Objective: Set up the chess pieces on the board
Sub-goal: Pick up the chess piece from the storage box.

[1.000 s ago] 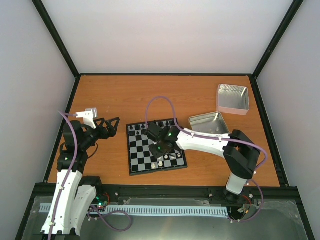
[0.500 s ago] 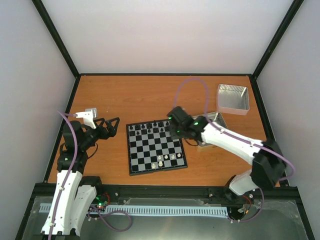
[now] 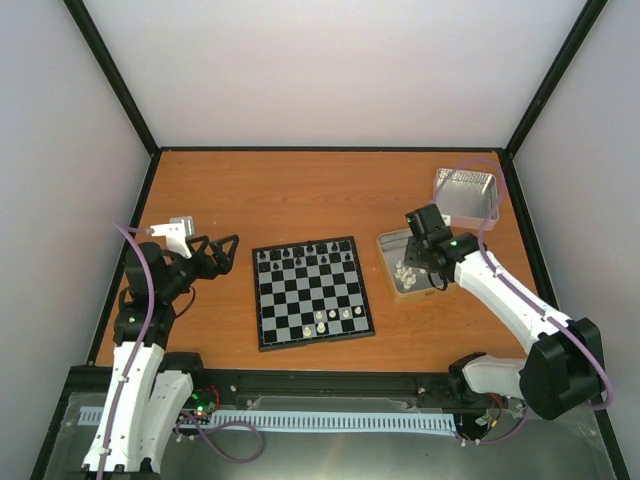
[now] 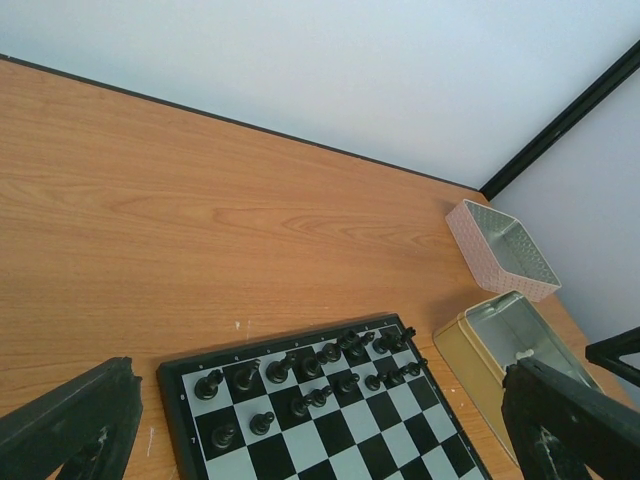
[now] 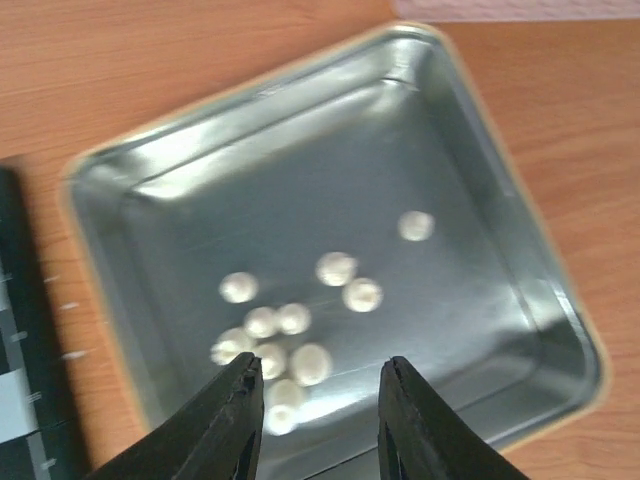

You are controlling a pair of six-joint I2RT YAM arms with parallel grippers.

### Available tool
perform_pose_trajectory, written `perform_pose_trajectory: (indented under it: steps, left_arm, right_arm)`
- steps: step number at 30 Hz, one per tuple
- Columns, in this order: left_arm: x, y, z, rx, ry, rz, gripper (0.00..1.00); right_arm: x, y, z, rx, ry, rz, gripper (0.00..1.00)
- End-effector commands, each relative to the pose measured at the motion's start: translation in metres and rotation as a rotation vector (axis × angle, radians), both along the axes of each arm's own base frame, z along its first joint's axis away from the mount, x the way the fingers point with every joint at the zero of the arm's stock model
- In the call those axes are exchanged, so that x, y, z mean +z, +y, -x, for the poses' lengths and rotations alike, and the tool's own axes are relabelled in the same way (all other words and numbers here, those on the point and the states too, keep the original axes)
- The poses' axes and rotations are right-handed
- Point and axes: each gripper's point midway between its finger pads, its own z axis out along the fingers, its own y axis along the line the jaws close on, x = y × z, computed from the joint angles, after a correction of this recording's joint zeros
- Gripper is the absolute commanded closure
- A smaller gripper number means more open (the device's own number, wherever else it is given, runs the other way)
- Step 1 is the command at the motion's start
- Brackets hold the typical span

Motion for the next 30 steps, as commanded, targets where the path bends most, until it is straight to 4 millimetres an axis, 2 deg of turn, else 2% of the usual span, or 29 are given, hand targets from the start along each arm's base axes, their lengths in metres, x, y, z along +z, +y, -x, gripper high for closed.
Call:
perform_pose_trajectory:
  steps: [1, 7, 14, 22, 30]
  left_arm:
    - [0.01, -0.002, 0.0, -0.009, -0.034, -0.005, 0.0]
    - [0.006, -0.001, -0.002, -0.004, -0.018, -0.003, 0.0]
    - [-0.001, -0.001, -0.006, -0.004, 0.014, -0.005, 0.0]
    - [0.0, 0.001, -0.006, 0.009, 0.008, -0.007, 0.0]
    - [-0.001, 0.002, -0.006, 0.013, 0.013, -0.008, 0.0]
  right_arm:
    - [-0.014, -0.042, 0.002, -0.113, 0.02, 0.065, 0.66]
    - [-0.038, -0.067, -0.006, -0.189, 0.064, 0.095, 0.67]
    - [-0.061, -0.077, -0.036, -0.244, 0.054, 0.041, 0.74]
    - [-0.087, -0.076, -0.061, -0.214, 0.096, -0.004, 0.71]
    - [-0.097, -0.075, -0.067, -0.201, 0.114, -0.009, 0.72]
